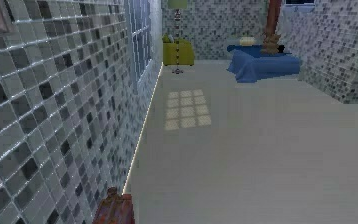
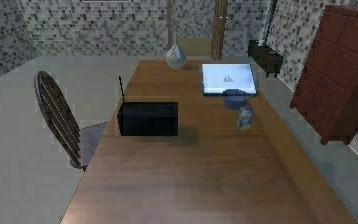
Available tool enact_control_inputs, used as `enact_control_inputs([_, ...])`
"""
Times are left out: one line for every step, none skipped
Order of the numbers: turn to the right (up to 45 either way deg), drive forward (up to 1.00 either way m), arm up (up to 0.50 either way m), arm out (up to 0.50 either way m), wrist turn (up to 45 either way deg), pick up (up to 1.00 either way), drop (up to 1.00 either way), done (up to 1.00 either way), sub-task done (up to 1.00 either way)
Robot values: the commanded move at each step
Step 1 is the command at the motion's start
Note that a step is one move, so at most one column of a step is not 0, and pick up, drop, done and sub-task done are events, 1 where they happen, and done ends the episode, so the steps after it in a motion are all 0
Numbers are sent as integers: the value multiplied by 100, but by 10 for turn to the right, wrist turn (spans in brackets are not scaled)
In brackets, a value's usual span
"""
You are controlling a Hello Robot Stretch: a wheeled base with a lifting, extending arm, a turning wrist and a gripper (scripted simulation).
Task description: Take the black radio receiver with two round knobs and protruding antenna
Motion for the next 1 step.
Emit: enact_control_inputs([0, 0, 50, 0, 0, 0, 0, 0, 0])
